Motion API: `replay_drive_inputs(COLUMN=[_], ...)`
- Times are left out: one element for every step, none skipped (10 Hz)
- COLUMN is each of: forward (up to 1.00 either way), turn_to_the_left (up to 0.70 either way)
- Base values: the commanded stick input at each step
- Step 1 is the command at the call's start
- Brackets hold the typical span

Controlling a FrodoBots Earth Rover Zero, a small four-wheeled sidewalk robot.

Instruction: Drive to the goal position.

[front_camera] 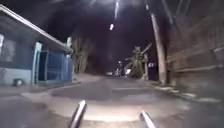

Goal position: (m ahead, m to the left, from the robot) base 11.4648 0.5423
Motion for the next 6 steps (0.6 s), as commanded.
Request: replay_drive_inputs(forward=[1.00, 1.00, 1.00, 1.00, 1.00, 1.00], turn_to_the_left=[0.01, 0.01, 0.01, 0.01, 0.01, 0.01])
